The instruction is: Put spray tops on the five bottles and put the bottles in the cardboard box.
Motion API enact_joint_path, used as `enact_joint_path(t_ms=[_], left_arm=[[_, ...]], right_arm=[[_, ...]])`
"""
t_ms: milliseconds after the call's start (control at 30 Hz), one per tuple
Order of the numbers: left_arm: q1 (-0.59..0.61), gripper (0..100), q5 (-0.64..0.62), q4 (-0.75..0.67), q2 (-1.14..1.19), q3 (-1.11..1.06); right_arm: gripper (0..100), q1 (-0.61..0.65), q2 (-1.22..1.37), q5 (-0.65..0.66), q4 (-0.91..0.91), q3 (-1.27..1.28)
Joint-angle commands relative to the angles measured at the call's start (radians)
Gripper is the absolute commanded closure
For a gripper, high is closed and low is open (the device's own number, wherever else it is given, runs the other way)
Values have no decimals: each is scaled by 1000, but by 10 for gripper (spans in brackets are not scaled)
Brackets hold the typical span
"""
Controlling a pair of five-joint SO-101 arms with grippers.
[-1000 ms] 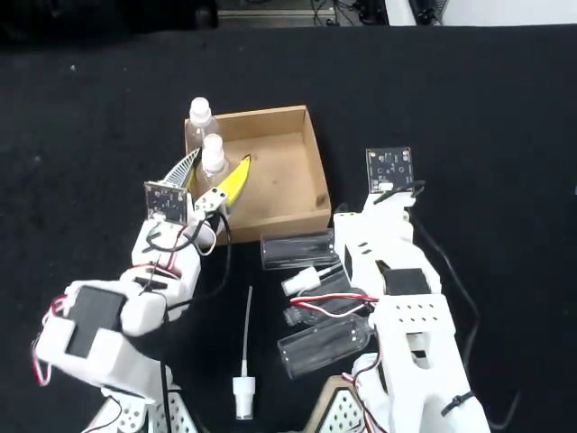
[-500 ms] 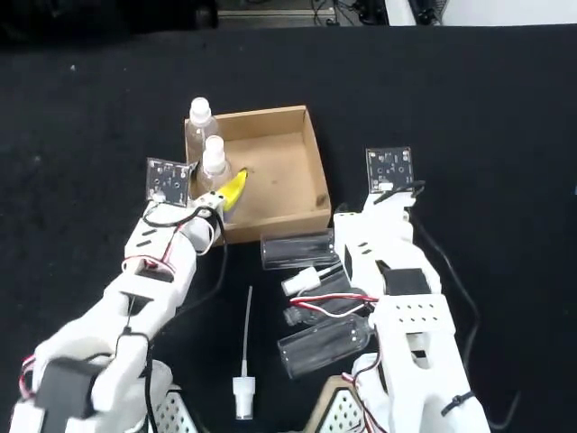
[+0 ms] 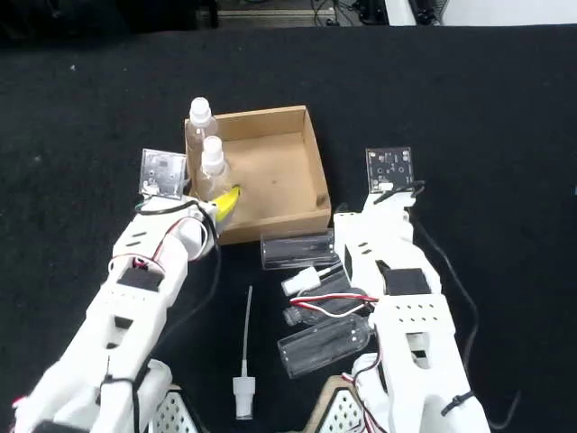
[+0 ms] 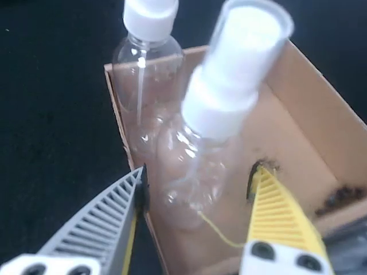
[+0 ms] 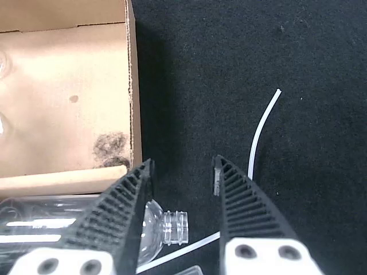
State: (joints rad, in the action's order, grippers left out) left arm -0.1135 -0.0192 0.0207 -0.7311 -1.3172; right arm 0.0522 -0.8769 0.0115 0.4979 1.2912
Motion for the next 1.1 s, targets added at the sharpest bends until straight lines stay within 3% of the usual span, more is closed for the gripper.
enact_joint_path(t_ms=[0, 267, 467, 567, 733, 1067], left_arm=[[-24, 737, -3, 167, -167, 59], [36, 737, 17, 354, -348, 41], [42, 785, -11, 394, -381, 47], [42, 845, -15, 535, -333, 154], [41, 855, -15, 689, -153, 349], [-64, 855, -21, 669, 66, 432]], right_arm=[[861, 11, 2, 6, -29, -7], [861, 11, 2, 6, -29, -7], [861, 11, 2, 6, -29, -7], [860, 11, 2, 6, -29, -7], [859, 11, 2, 6, -29, -7], [859, 11, 2, 6, -29, -7]])
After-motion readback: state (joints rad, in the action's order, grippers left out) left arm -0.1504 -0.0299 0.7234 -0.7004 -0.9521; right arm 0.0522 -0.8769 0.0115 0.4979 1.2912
